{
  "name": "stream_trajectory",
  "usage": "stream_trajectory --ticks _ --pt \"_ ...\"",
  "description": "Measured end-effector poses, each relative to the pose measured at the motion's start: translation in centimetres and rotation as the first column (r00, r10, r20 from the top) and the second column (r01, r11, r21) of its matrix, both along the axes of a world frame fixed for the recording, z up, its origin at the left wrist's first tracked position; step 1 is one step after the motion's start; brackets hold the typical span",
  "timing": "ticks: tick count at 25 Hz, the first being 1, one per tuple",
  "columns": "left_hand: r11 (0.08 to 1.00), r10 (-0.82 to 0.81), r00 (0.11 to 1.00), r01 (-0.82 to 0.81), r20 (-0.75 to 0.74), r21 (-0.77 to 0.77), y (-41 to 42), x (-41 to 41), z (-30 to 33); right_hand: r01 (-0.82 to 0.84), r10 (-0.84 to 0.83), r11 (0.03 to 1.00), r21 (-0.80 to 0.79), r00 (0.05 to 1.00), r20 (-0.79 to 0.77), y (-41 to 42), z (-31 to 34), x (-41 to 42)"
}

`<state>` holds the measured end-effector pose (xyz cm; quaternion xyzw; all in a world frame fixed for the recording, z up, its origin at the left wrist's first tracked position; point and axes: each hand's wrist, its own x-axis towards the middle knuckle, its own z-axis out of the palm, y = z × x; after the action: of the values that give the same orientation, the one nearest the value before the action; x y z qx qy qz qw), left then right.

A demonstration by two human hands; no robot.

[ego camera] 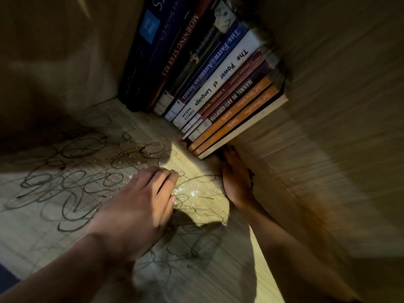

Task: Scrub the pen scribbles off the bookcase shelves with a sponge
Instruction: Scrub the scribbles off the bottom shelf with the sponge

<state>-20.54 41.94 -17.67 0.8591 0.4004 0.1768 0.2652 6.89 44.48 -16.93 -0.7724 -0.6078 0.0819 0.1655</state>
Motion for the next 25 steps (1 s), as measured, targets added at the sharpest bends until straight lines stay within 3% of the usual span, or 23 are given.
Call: stream_trajectory --ticks 2,3,7,9,12,16,20,21,24,25 --pt "0.999 -0.001 0.999 0.002 -0.051 0.036 -0.1 0.1 -0.2 -0.147 0.146 0.989 -0.021 0.989 -0.026 -3.7 -0.1 1.6" --pt "0.998 -0.004 0.997 0.008 -0.074 0.057 0.0 0.1 -0.2 -0.14 0.14 0.99 0.0 0.99 -0.027 -4.2 0.1 2.9" --pt "0.997 -0.008 0.998 0.013 -0.061 0.074 0.0 0.0 0.3 0.239 -0.242 0.97 0.045 0.966 0.091 -0.1 -0.2 5.3" --pt "0.998 -0.003 0.999 0.006 -0.048 0.066 -0.1 0.1 0.4 0.306 -0.308 0.951 0.037 0.947 0.087 2.6 -0.1 4.4" --pt "0.999 -0.008 1.0 0.008 -0.009 0.039 -0.1 0.0 0.5 0.208 -0.207 0.978 0.01 0.977 -0.047 4.1 0.8 1.6" --pt "1.0 -0.005 0.999 0.004 0.035 0.031 -0.1 -0.1 0.7 -0.05 0.064 0.989 -0.136 0.993 0.097 1.0 2.2 4.6" --pt "0.999 0.014 0.998 -0.015 0.057 0.03 -0.1 -0.1 0.6 0.223 -0.186 0.961 -0.163 0.958 0.218 3.9 2.1 4.3" --pt "1.0 0.011 0.999 -0.012 0.05 0.026 -0.2 -0.1 0.7 0.179 -0.151 0.975 -0.134 0.97 0.191 4.0 1.9 3.4" --pt "0.998 0.024 0.999 -0.026 0.037 0.061 -0.3 -0.1 0.4 -0.196 0.203 0.977 -0.078 0.974 0.096 1.8 0.9 3.9" --pt "0.999 0.02 0.999 -0.022 0.043 0.044 -0.3 -0.1 0.3 -0.207 0.216 0.974 -0.087 0.971 0.102 1.5 1.1 4.9"
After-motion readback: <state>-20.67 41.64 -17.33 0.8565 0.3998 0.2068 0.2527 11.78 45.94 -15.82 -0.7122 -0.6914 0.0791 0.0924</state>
